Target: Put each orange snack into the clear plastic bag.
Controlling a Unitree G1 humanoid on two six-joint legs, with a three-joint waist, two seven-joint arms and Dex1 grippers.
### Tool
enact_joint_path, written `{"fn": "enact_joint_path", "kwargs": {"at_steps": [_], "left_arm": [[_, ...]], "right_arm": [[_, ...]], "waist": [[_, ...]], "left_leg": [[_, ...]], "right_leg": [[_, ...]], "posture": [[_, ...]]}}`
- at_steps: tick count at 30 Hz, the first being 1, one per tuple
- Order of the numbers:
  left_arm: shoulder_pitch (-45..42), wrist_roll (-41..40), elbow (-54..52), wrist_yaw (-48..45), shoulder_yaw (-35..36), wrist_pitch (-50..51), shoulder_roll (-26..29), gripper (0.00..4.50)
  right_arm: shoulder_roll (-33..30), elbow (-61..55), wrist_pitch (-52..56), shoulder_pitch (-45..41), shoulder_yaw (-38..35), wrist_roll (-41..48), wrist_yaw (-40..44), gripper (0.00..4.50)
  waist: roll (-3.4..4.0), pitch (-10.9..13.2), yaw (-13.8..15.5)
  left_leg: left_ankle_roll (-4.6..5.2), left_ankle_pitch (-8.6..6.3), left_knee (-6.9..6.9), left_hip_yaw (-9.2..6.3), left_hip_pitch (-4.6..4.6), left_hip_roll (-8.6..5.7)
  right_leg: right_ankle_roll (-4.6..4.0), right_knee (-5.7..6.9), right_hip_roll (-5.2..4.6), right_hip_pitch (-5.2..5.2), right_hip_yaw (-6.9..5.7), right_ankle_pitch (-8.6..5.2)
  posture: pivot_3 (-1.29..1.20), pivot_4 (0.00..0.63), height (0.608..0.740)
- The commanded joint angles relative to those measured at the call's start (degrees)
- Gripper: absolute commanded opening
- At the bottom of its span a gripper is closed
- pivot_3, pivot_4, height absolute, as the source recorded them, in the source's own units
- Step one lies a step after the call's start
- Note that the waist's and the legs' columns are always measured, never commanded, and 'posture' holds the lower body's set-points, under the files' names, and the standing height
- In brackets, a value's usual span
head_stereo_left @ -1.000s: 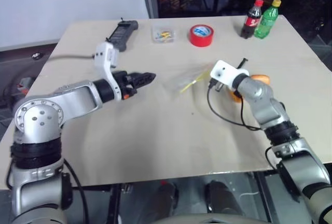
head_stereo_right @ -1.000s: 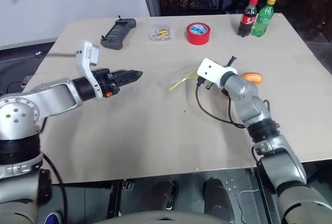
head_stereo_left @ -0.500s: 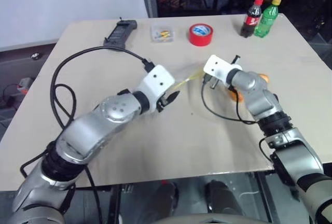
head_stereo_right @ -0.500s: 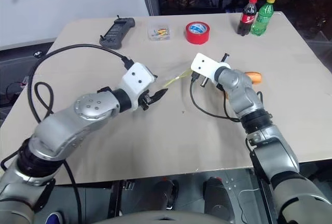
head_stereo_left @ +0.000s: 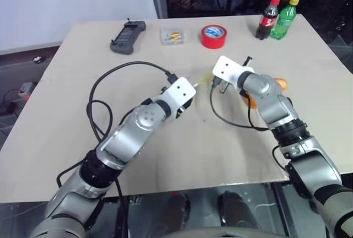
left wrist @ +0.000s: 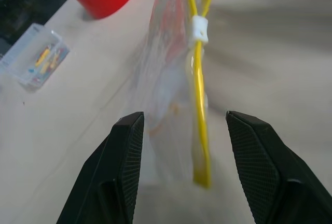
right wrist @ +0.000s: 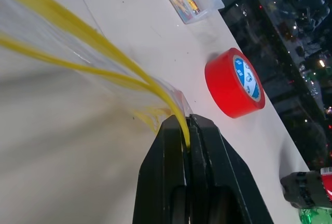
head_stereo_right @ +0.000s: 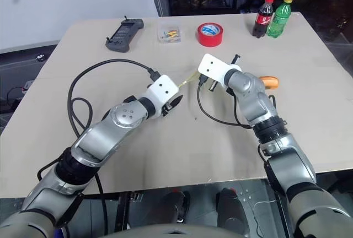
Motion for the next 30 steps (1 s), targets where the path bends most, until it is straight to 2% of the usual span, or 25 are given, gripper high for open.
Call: {"fn": "enact_joint_path", "kwargs": {"at_steps": [1,4,11,12,15,16,20,25,26,27,30], "left_arm": [[-0.71,3.07,-0.86,-2.04,1.08,-2.90,-0.48,1.43],[-0.26,4.80,-0.77,-3.11,1.44,-3.59,-0.63,0.02],[1.61,8.26,0.37,-5.57,3.10,-6.23,0.29,0.02],[2.02,8.80,1.24,-5.68,3.76,-7.41,0.67,0.00],[3.10,8.68,4.71,-5.65,6.63,-12.27,-0.11,0.00],[3.27,9.18,6.48,-5.80,6.96,-15.69,-0.06,0.00],[3.86,10.27,11.49,-7.33,8.28,-25.09,0.25,0.00],[4.74,11.50,13.34,-8.75,9.44,-29.95,0.03,0.00],[4.95,11.59,13.41,-9.11,9.55,-30.59,-0.03,0.00],[5.18,11.70,13.45,-9.35,9.69,-30.95,-0.09,0.00],[5.84,12.01,13.13,-10.17,10.14,-31.93,-0.15,0.00]], "right_arm": [[-0.45,-2.99,0.46,0.04,-0.30,-0.30,-0.11,0.00],[-0.58,-3.17,0.69,0.31,-0.33,-0.50,-0.57,0.00],[-1.59,-4.27,1.45,0.85,-0.01,-0.93,0.55,0.00],[-1.87,-5.00,1.49,1.31,-0.44,-0.51,0.86,0.60],[-1.80,-9.22,3.13,4.18,-3.34,2.00,0.74,1.77],[-2.30,-12.21,4.88,6.04,-4.46,3.08,1.71,2.30],[-3.86,-25.16,14.22,12.89,-9.22,8.93,6.52,2.30],[5.11,-35.82,30.59,15.55,-15.64,20.91,5.74,0.75],[6.91,-36.68,32.55,15.25,-15.84,22.39,5.12,0.23],[9.05,-37.23,34.16,14.74,-15.93,23.76,4.15,0.03],[14.58,-36.87,37.11,13.22,-15.61,26.44,1.03,0.03]], "waist": [[0.00,0.00,-0.01],[0.00,0.00,-0.01],[0.00,0.00,-0.04],[0.00,0.00,-0.01],[0.00,0.00,0.11],[0.00,0.00,0.13],[0.01,0.00,0.68],[0.04,0.01,0.21],[0.04,0.01,0.11],[0.05,0.01,0.05],[0.08,0.01,-0.09]], "left_leg": [[0.00,0.00,0.00,0.00,0.00,0.00],[0.00,0.00,0.01,0.00,0.00,0.00],[0.00,0.00,0.01,0.00,0.00,0.00],[0.00,0.00,0.01,0.00,0.00,0.00],[0.00,0.00,0.02,-0.03,0.00,0.00],[0.00,0.00,0.02,-0.05,0.00,0.00],[0.00,0.00,0.11,-0.16,-0.13,-0.05],[0.01,-0.01,0.18,-0.14,-0.09,-0.03],[0.01,-0.01,0.19,-0.14,-0.07,-0.02],[0.01,-0.01,0.19,-0.13,-0.05,0.00],[0.01,-0.01,0.21,-0.10,-0.02,0.01]], "right_leg": [[0.00,0.00,0.00,0.00,0.00,0.00],[0.00,0.01,0.00,0.00,0.00,0.00],[0.00,0.02,0.00,0.00,0.00,0.00],[0.00,0.02,0.00,0.00,0.00,0.00],[0.00,0.02,0.00,0.00,-0.03,0.00],[0.00,0.02,0.00,0.00,-0.05,0.00],[0.00,-0.01,-0.08,0.00,-0.18,0.00],[0.01,0.14,-0.17,0.00,-0.14,0.00],[0.01,0.19,-0.19,0.00,-0.14,0.00],[0.00,0.22,-0.20,0.00,-0.13,0.00],[0.00,0.27,-0.19,0.00,-0.08,0.00]], "posture": [[0.00,0.150,0.740],[0.00,0.150,0.740],[0.00,0.150,0.740],[0.00,0.150,0.740],[0.00,0.150,0.740],[0.00,0.150,0.740],[0.00,0.150,0.740],[0.00,0.150,0.740],[0.00,0.150,0.740],[0.00,0.150,0.740],[0.00,0.150,0.740]]}}
